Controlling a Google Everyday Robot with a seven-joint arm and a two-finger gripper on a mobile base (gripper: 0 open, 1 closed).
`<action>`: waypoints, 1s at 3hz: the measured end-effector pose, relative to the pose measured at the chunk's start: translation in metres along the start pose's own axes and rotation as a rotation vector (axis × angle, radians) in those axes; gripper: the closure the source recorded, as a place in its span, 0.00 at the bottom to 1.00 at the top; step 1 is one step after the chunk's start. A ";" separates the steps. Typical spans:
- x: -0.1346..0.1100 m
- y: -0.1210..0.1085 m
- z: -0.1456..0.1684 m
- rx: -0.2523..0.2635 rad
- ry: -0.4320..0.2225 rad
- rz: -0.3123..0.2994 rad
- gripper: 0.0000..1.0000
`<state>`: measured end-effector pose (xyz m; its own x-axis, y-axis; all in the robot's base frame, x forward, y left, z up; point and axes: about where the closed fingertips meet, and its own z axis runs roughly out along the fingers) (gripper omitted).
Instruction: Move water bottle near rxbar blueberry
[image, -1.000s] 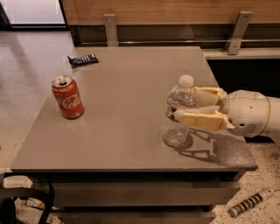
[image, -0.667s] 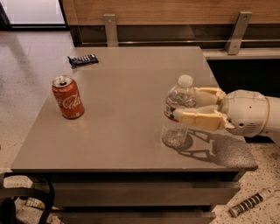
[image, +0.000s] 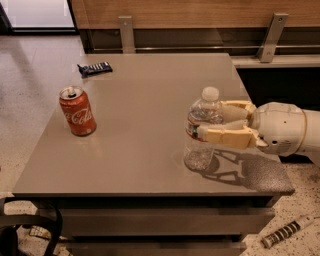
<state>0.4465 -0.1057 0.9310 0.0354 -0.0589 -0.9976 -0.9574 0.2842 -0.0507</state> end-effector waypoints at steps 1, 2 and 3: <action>-0.020 -0.045 -0.014 0.044 0.031 0.028 1.00; -0.050 -0.101 -0.028 0.140 0.035 0.063 1.00; -0.075 -0.143 -0.029 0.240 0.014 0.072 1.00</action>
Offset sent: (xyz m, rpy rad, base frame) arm 0.1458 -0.0948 0.0915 0.0038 0.1021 -0.2842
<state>0.5729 -0.1694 1.0144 -0.0365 -0.0433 -0.9984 -0.8620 0.5069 0.0095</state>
